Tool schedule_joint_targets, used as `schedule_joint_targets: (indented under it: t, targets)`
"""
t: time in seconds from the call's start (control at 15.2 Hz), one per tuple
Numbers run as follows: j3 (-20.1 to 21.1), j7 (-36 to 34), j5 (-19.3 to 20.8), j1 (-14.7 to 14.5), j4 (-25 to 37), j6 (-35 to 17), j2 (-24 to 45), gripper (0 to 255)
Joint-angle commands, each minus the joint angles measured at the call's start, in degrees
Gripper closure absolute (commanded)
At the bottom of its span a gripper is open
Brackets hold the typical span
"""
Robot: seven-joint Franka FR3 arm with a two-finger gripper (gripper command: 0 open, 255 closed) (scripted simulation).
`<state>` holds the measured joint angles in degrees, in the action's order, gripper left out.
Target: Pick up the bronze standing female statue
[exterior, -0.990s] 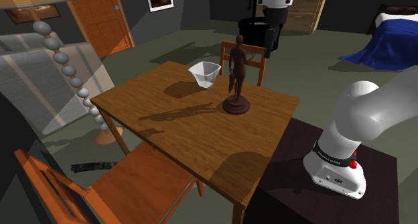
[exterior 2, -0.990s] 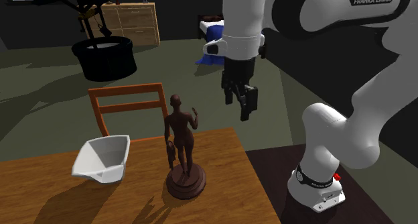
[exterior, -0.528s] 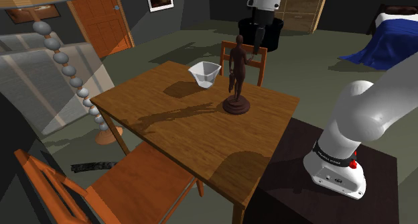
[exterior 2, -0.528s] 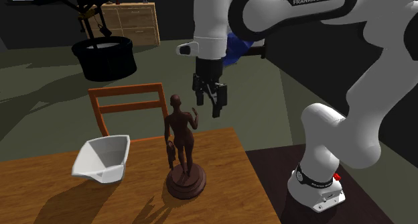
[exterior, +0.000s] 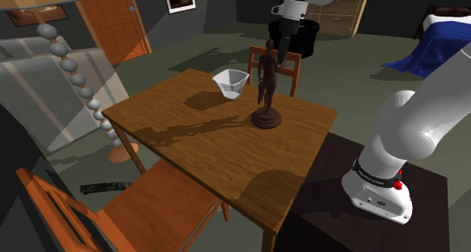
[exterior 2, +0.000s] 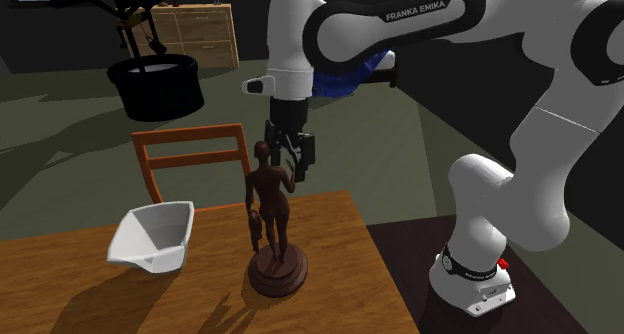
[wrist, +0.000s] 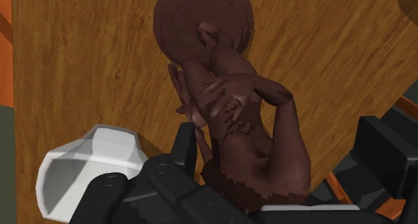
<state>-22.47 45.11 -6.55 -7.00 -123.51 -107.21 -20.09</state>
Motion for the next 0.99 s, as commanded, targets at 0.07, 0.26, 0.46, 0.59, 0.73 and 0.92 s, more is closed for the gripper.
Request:
schedule_joint_targets:
  t: [0.07, 0.26, 0.46, 0.59, 0.73, 0.92]
  targets:
    - [-0.15, 0.52, -0.15, 0.00, -2.02, -2.20, 0.18, 0]
    - [-0.19, 0.63, -0.22, -0.02, -2.33, -2.66, 0.36, 255]
    - [-0.20, 0.65, -0.20, 0.00, -2.42, -2.72, 0.32, 255]
    - [-0.21, 0.66, -0.21, 0.00, -2.44, -2.74, 0.32, 255]
    - [-0.20, 0.65, -0.20, 0.00, -2.46, -2.73, 0.29, 255]
    - [-0.12, 0.44, -0.13, 0.01, -1.73, -1.87, 0.14, 255]
